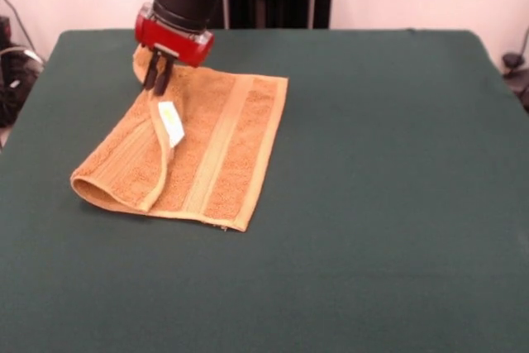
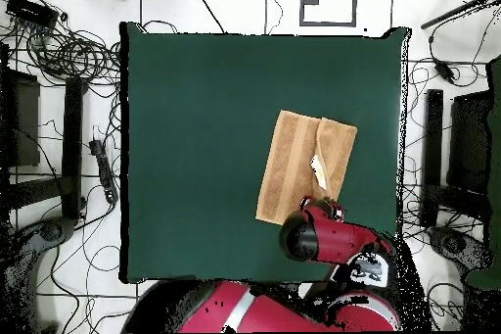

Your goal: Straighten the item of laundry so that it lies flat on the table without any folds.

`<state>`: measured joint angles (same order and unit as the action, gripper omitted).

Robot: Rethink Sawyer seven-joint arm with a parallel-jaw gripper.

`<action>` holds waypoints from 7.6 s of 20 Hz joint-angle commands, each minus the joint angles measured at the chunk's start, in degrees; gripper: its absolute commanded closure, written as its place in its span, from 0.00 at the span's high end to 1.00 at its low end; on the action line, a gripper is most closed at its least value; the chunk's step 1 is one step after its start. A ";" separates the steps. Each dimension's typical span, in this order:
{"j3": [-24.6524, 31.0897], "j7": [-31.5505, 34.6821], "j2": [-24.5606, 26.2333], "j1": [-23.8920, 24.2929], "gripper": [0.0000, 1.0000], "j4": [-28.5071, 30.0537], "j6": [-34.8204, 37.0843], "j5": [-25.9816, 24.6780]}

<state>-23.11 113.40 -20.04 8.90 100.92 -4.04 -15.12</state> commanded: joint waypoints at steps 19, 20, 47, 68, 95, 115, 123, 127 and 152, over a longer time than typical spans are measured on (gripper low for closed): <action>-17.97 6.70 5.94 -8.21 0.00 -6.93 12.85 6.81; -17.90 7.06 6.30 -7.78 0.00 -7.29 12.07 6.78; 1.93 1.83 0.72 5.65 1.00 -6.72 5.85 0.77; 16.35 5.06 -6.11 6.99 1.00 0.48 18.88 0.90; 18.53 8.99 13.18 5.24 1.00 -14.44 -1.09 1.13; 19.18 13.46 7.05 -4.35 1.00 -8.83 5.16 7.06; 18.04 9.85 5.82 -6.09 1.00 -9.77 9.67 7.13; 19.55 9.96 5.67 -5.85 1.00 -9.48 9.55 7.88; 36.43 -1.12 2.57 15.77 1.00 -4.04 8.81 -2.65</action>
<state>-2.36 114.02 -24.14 20.68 97.40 5.66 -14.81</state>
